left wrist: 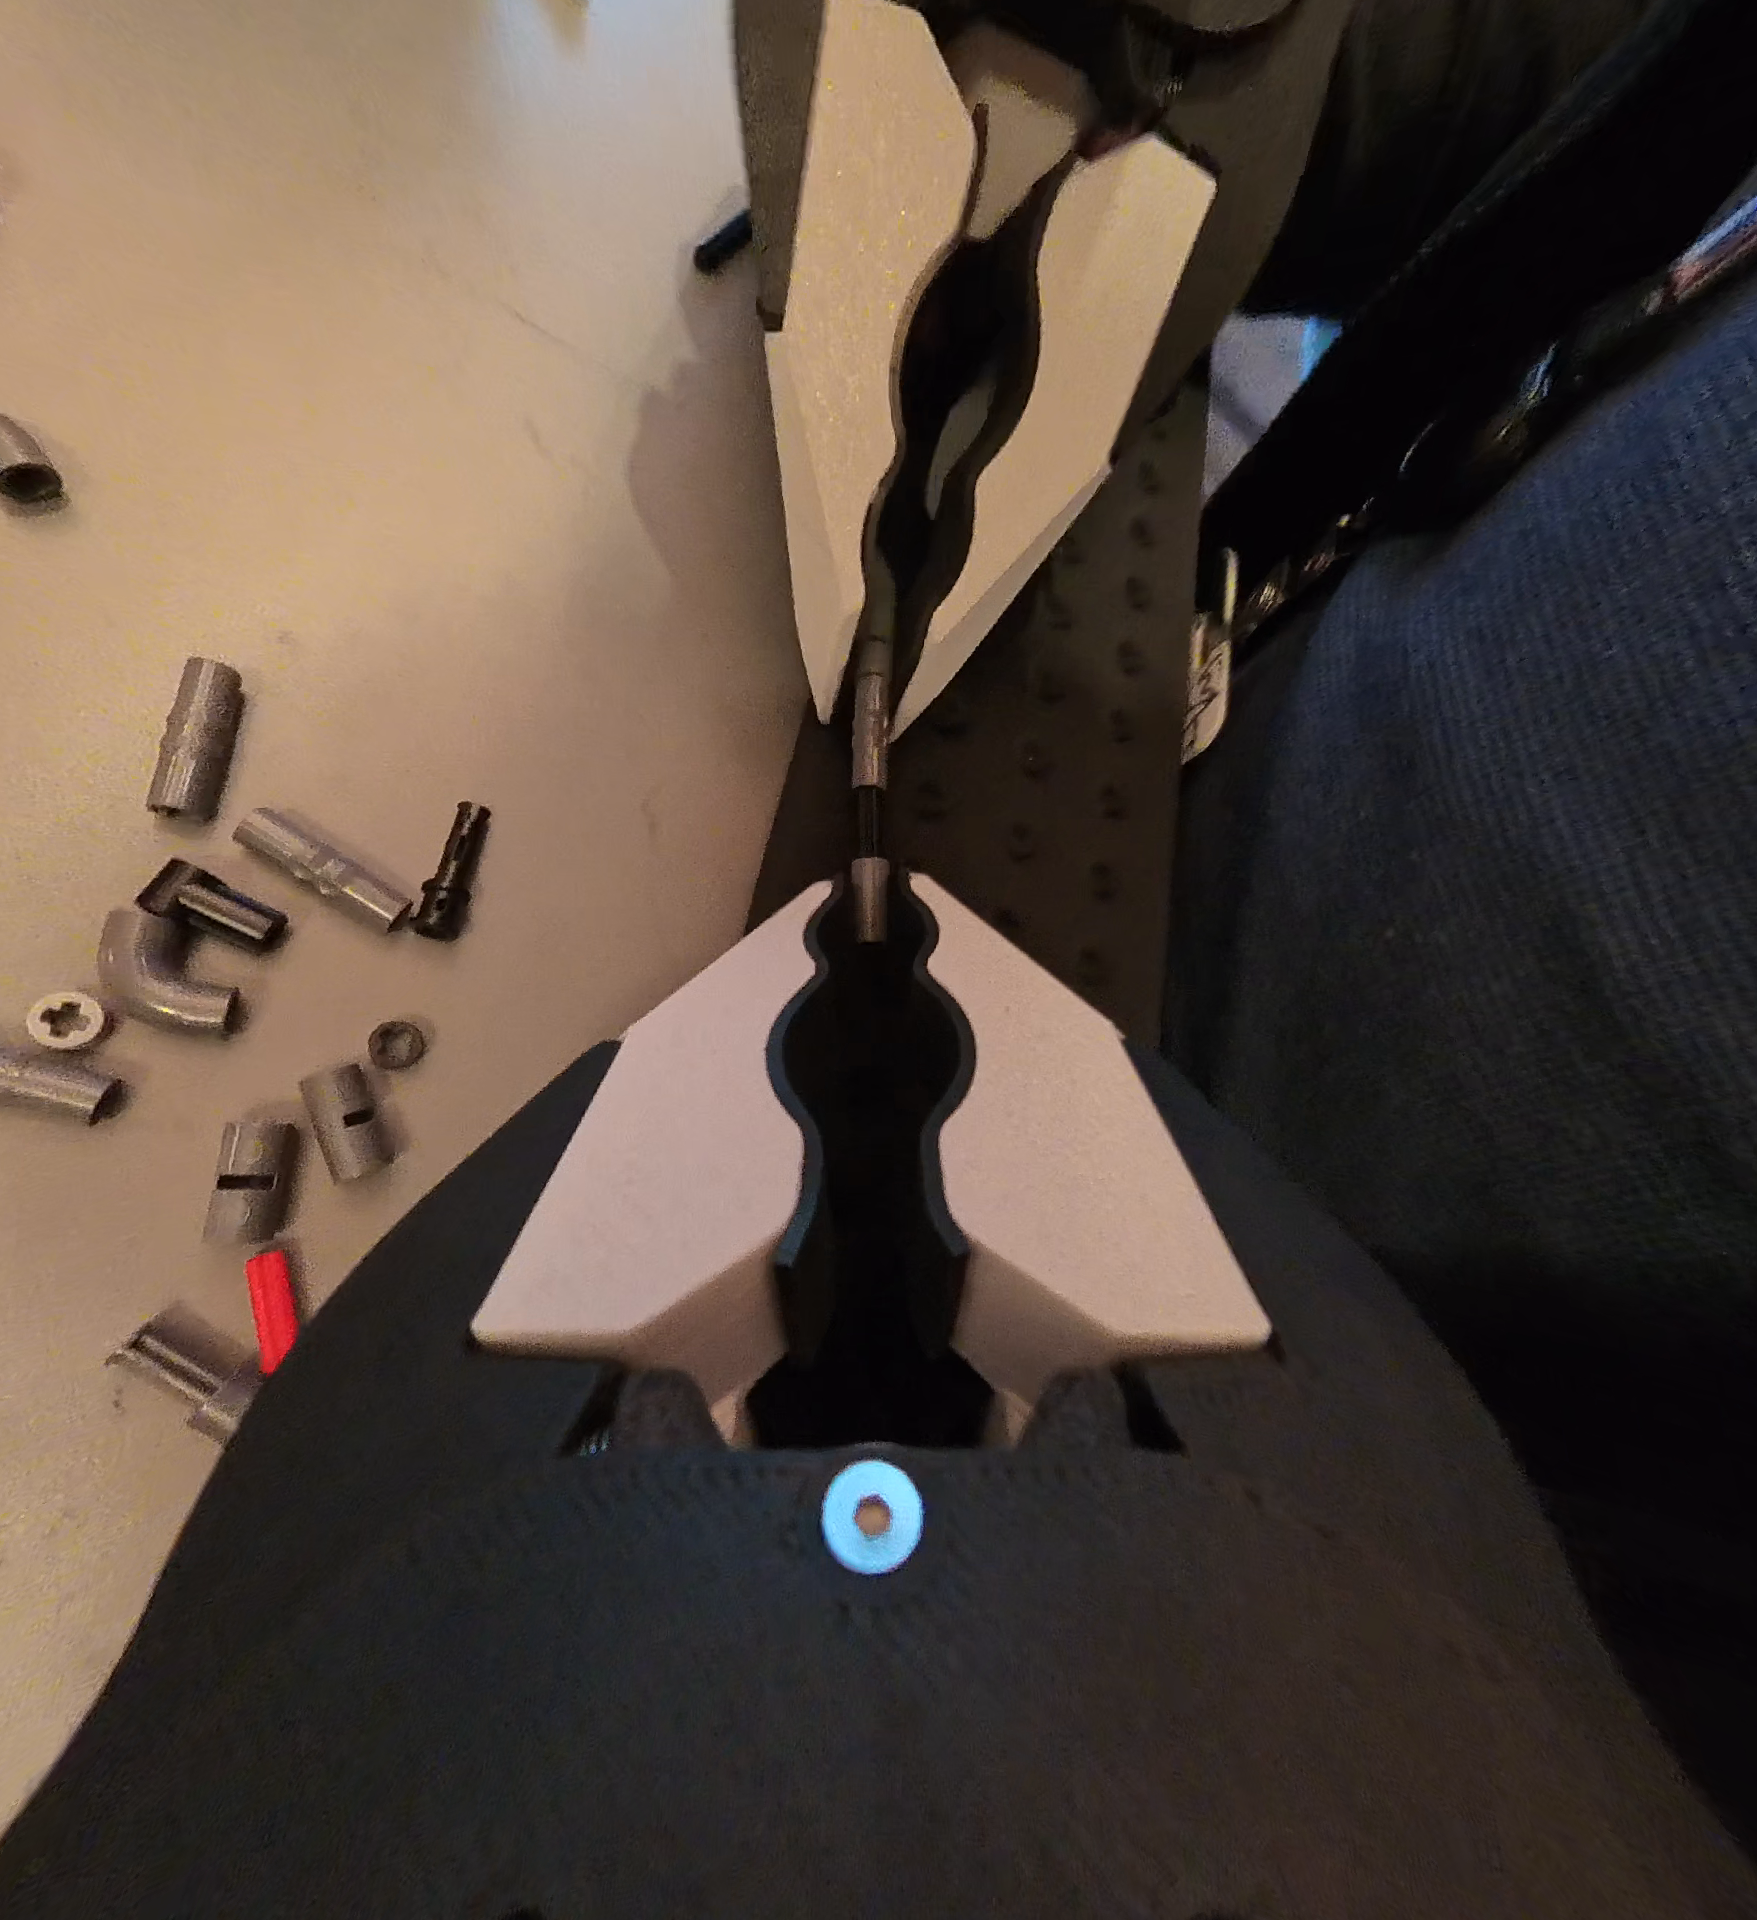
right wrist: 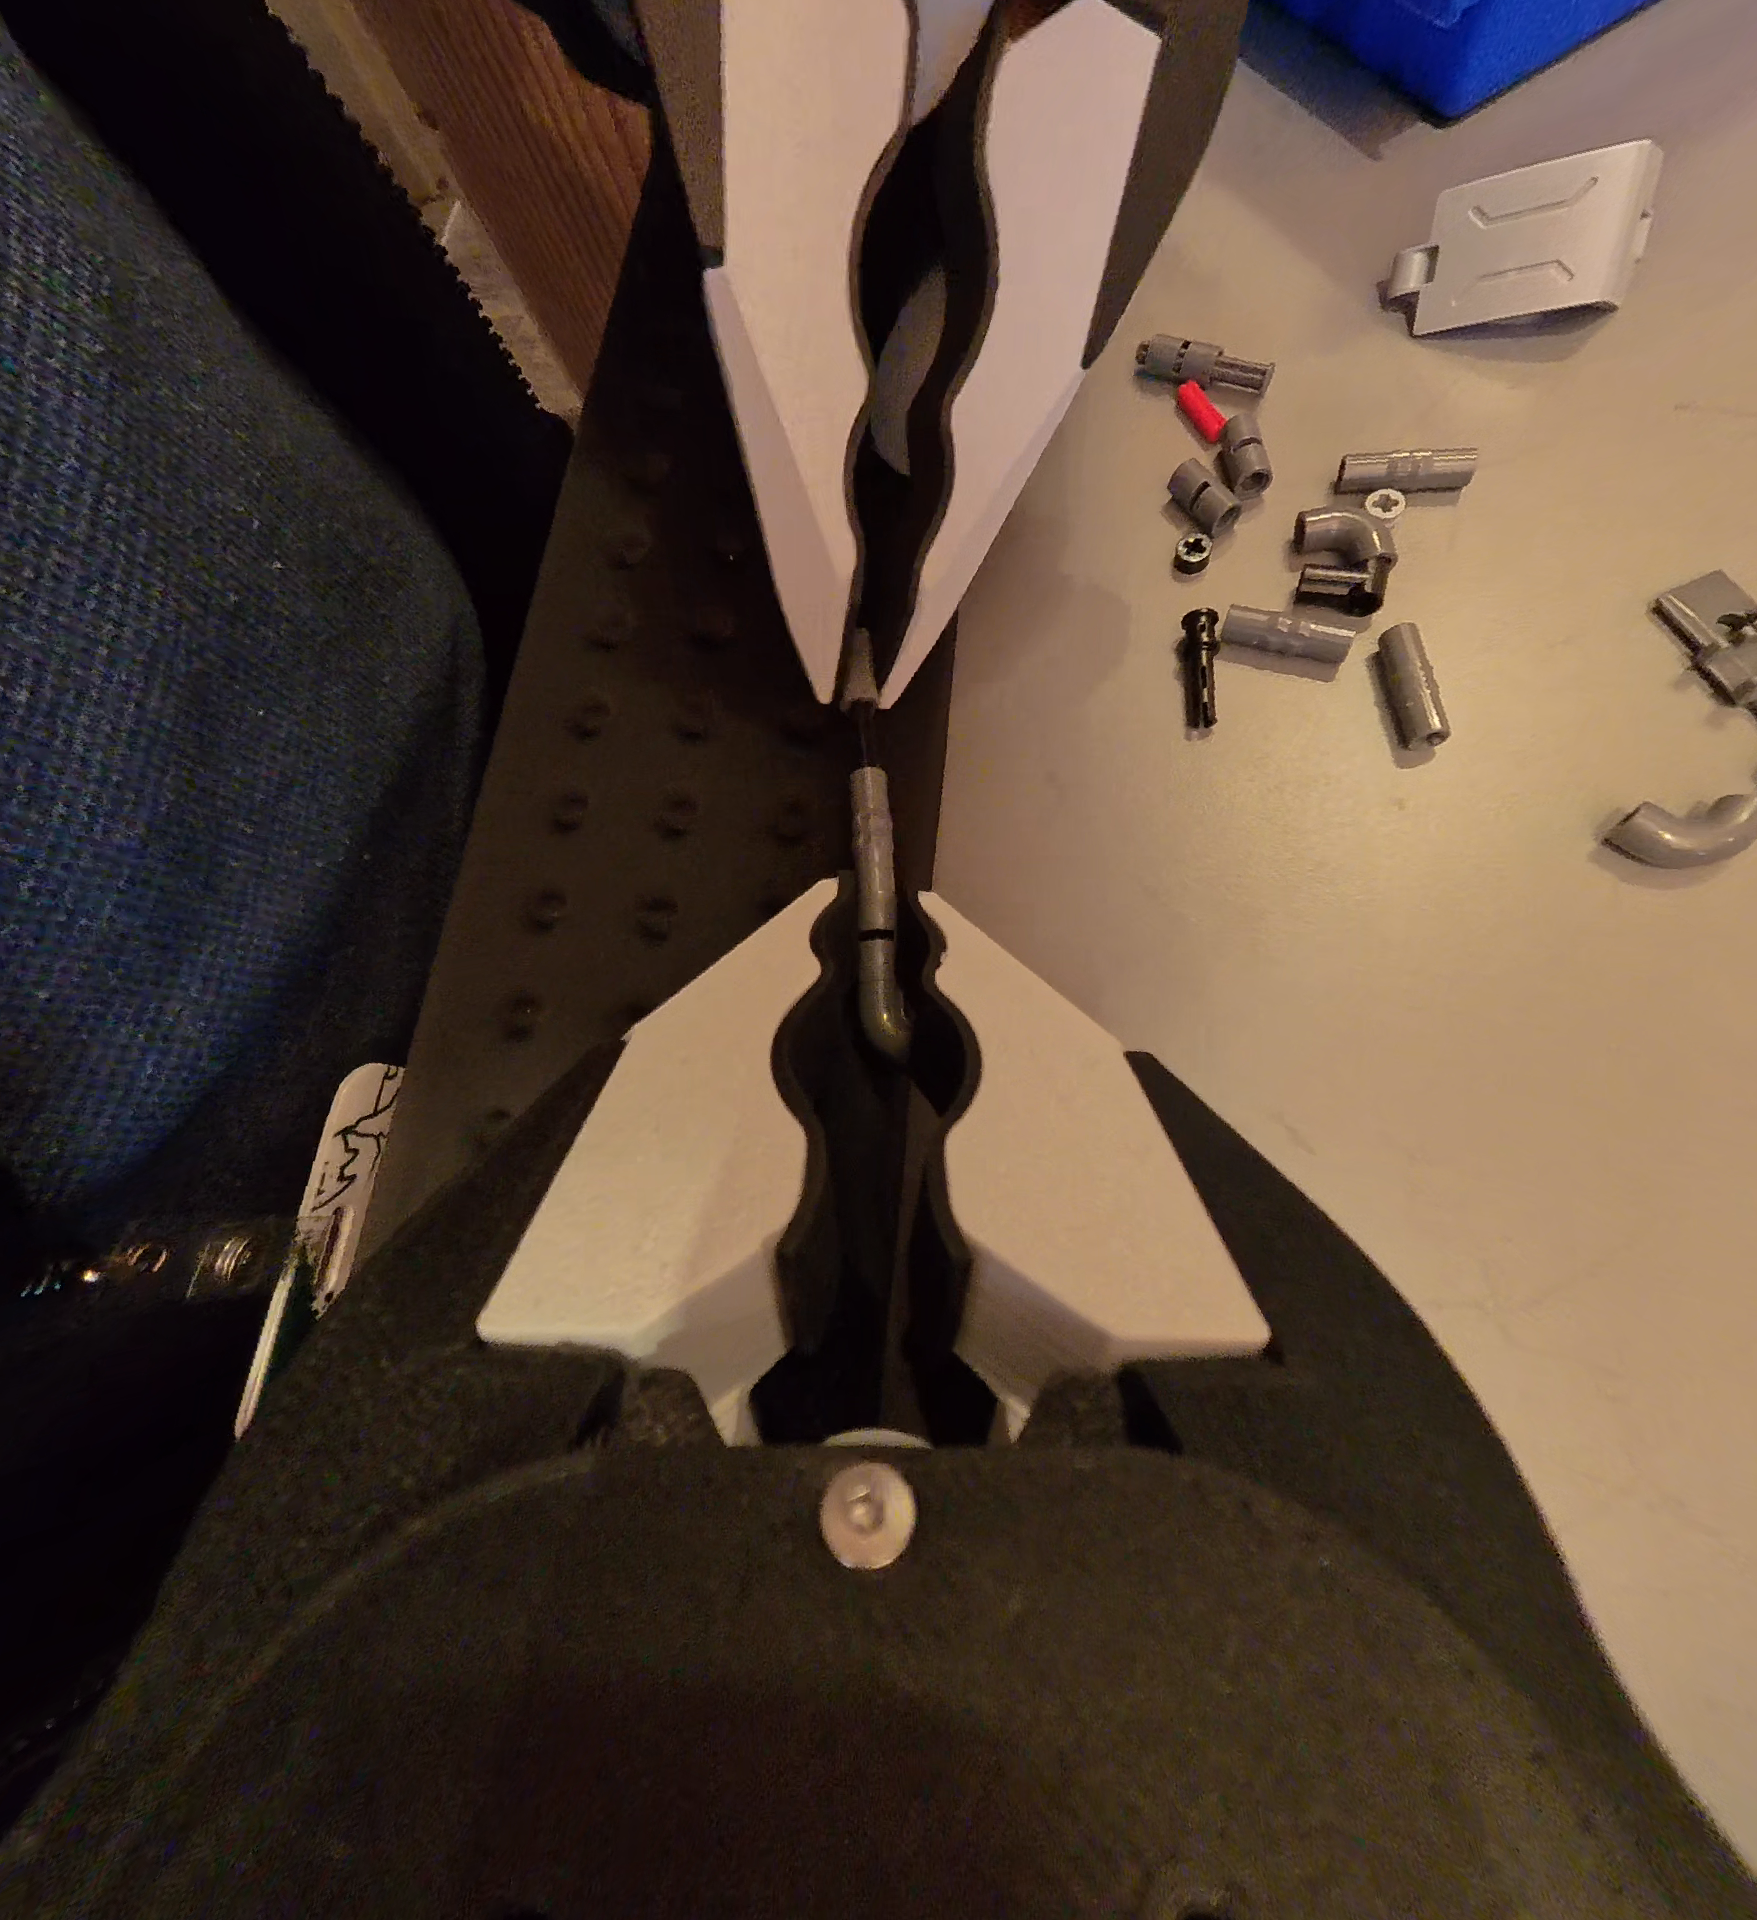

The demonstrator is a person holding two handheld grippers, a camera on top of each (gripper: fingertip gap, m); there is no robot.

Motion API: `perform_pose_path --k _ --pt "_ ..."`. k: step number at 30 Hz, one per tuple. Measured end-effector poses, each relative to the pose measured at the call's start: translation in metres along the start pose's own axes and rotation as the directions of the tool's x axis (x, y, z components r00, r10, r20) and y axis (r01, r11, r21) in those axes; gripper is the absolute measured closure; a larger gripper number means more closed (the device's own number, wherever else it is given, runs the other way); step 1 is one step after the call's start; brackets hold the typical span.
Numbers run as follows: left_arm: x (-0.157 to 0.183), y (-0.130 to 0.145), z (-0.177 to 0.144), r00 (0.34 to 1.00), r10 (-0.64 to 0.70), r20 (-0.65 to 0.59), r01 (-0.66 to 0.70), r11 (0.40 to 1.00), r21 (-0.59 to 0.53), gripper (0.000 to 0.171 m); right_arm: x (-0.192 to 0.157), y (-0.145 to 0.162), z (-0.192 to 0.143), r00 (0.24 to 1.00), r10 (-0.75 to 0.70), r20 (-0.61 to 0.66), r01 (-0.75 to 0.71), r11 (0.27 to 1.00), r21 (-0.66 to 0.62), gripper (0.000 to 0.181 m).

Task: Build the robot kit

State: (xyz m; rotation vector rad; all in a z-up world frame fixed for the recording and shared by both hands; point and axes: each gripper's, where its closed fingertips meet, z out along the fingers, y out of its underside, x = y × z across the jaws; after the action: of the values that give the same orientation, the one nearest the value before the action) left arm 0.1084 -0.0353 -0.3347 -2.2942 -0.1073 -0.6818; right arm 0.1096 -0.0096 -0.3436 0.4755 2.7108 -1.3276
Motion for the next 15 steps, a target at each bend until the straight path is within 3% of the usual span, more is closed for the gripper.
perform_pose_path --k 15 --pt "0.0008 -0.0033 0.0034 1.0 -0.009 -0.025 0.009 1.0 0.0 0.17 -0.0011 0.0003 0.0009 1.0 0.001 0.02 -0.001 1.0 -0.004 0.179"
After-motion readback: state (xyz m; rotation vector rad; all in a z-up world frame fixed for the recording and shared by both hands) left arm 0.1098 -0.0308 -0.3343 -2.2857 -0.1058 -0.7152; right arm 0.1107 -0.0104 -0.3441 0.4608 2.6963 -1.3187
